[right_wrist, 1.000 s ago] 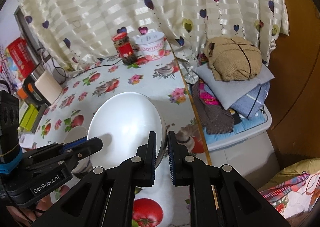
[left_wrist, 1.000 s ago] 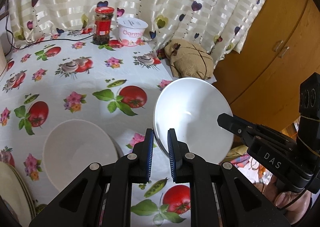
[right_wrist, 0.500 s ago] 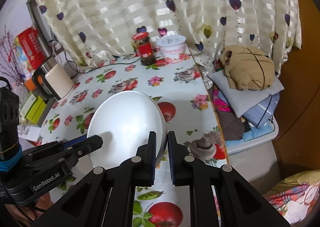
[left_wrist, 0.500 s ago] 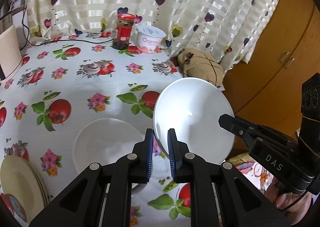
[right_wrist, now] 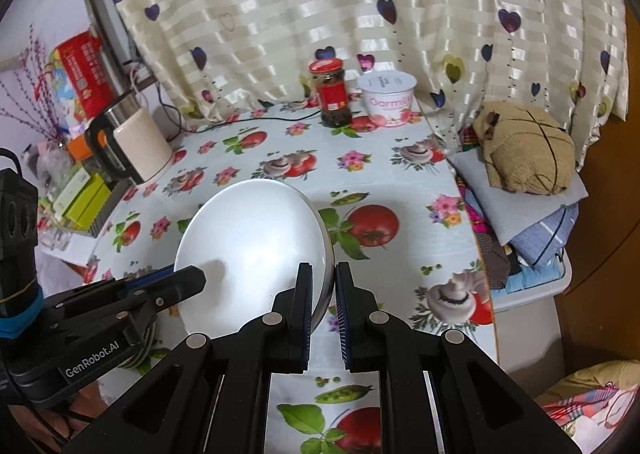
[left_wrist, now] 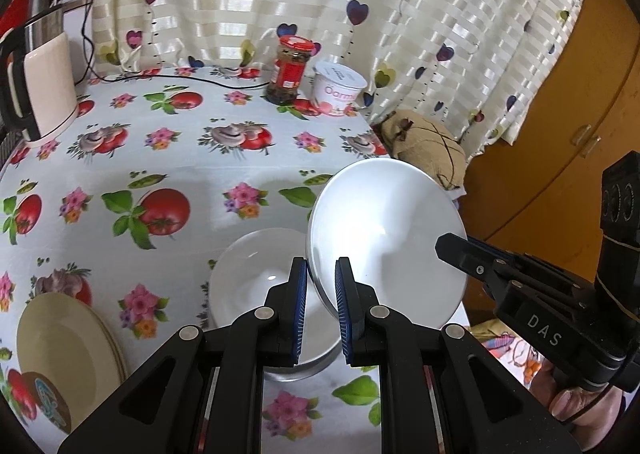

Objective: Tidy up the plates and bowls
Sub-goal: 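Carry the white bowl with the right gripper over the steel bowl, then lower the white bowl into the steel bowl and open the right gripper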

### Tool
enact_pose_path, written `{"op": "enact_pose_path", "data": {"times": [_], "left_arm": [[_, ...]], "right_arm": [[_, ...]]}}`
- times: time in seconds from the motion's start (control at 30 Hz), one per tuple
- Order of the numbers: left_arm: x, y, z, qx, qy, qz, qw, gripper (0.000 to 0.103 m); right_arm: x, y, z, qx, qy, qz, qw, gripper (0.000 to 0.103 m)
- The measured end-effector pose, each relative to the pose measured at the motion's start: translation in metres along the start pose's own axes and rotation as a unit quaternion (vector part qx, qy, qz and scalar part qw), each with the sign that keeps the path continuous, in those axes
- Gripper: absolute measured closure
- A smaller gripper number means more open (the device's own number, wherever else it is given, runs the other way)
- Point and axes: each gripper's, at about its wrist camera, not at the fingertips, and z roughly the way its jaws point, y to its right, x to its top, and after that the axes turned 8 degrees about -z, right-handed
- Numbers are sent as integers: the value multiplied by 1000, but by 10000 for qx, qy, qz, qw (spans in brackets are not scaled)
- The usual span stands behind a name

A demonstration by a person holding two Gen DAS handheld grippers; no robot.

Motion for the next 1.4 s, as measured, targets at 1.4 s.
{"op": "enact_pose_path", "data": {"times": [1.4], "left_arm": [[-16,-59,22,553,-470,-567,9958,88]], "right_arm": [[-13,-40,68,455,-771,-294,9956,91]]}}
